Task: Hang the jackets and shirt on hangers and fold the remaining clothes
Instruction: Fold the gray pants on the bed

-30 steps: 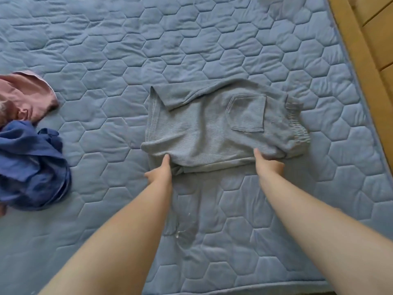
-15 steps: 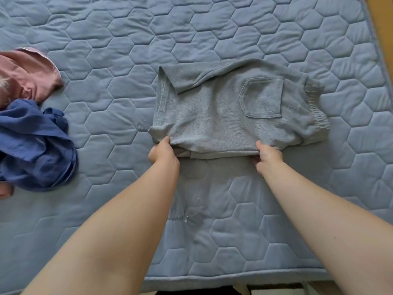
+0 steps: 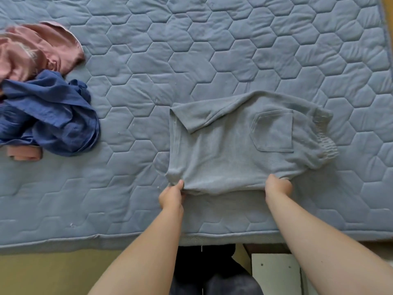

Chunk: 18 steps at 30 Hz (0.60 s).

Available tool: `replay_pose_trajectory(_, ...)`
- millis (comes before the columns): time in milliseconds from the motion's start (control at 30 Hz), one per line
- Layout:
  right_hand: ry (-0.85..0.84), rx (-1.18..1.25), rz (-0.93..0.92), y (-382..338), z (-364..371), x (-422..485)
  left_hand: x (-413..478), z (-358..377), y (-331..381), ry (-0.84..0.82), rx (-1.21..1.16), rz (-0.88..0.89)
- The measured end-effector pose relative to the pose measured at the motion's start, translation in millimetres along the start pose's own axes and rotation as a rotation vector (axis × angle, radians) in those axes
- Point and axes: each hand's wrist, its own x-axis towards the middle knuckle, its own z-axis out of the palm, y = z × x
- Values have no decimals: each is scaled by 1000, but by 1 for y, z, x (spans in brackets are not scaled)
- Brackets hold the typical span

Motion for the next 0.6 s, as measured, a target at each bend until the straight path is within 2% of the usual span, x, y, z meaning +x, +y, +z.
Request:
replay_pose_trajectory(100,102,-197,-122,33,-6,-8,6,-24,-16,-51,308,141)
replay_pose_trajectory(167,90,-246,-339,43,-4,-27,4,-29,-9,-80,442,281)
replay_pose_trajectory(267,-135,-480,-1068,56,15,-57,7,-29,6,-74,504,430)
replay_pose_trajectory(333,-271,-726,-1394,63,34,-75,10,-29,15,-70,495,476)
replay_pose_trajectory(400,-359,-940,-1547,61,53,-94,15,-31,21,-86,541,488)
replay_pose_trajectory(467,-378,-1039,-1664,54,66,-107,17,-33,29,-112,571,485)
replay_pose_trajectory(533,-306,-982,-1807,49,78,-108,21,-40,33,-146,553,471)
replay_pose_trajectory(600,-312,-921,-1880,45,80,-106,26,-52,31,-161,585,466)
